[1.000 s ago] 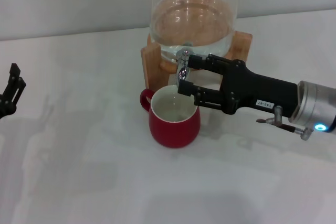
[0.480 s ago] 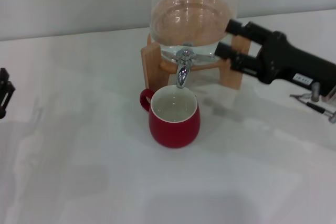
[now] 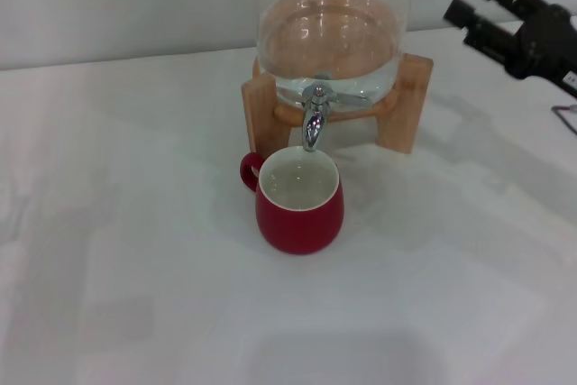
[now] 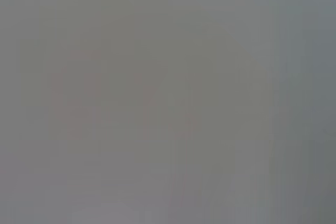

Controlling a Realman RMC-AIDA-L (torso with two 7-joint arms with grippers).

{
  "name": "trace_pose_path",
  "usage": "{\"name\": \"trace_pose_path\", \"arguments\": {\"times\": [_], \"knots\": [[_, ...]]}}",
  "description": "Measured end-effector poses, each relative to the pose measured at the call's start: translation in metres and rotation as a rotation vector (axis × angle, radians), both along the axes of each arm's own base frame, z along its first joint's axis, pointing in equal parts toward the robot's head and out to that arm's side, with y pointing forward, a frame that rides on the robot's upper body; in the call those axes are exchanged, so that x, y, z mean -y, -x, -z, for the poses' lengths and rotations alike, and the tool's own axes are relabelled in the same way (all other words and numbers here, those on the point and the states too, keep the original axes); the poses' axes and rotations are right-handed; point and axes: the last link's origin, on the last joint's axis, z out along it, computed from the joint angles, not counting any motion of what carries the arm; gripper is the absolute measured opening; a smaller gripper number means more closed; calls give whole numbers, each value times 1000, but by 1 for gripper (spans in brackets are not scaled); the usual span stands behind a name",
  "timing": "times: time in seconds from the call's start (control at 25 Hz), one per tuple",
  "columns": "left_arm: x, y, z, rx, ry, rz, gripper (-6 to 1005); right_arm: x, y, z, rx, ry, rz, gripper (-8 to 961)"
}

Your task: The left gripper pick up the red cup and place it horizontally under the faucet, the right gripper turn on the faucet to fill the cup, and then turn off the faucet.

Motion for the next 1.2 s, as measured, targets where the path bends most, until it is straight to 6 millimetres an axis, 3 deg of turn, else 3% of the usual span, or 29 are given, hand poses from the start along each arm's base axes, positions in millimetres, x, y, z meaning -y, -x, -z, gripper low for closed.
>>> {"name": "trace_pose_path", "arguments": {"times": [0.56, 1.2], "knots": [[11, 21, -27, 36, -158, -89, 875, -2, -31, -39, -15, -278, 162, 756], [20, 30, -43, 67, -273, -126, 874, 8, -45, -48, -54, -373, 233, 811]]}}
